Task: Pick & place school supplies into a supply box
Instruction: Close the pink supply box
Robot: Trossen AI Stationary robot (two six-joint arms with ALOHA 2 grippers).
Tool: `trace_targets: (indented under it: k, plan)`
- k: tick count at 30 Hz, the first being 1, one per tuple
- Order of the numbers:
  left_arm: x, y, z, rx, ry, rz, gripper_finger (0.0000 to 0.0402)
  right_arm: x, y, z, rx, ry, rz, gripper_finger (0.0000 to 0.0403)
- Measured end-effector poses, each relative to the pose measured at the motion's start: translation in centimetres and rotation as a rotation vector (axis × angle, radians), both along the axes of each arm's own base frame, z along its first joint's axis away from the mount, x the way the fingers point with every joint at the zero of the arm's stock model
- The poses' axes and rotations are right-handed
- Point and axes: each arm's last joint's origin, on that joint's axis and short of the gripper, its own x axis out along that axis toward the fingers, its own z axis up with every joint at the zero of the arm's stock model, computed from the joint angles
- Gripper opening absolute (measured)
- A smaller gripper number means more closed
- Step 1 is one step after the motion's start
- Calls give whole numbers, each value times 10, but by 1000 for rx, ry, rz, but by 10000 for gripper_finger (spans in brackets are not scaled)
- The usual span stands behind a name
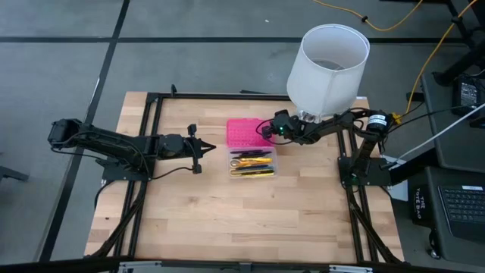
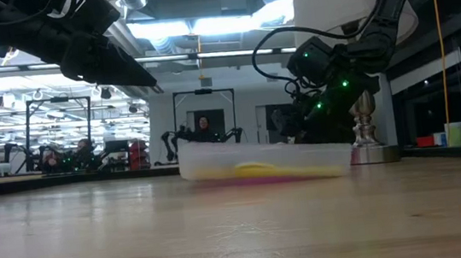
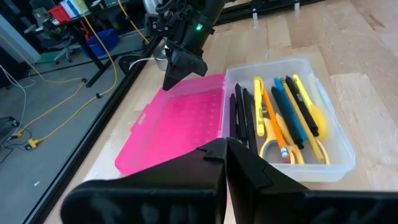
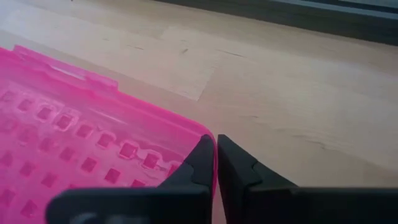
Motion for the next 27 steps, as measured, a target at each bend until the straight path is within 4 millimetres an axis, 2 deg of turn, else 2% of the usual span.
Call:
trace_targets:
  k: [10, 17, 27]
  plan:
    - [0, 0, 0, 0, 0, 0, 5, 0, -1, 0, -16, 1, -17, 11]
    - [0, 0, 0, 0, 0, 0, 6, 3, 4, 3, -87, 19, -25, 11]
    - [0, 0, 0, 0, 0, 0, 6, 22, 18, 18, -243, 82, -2, 11]
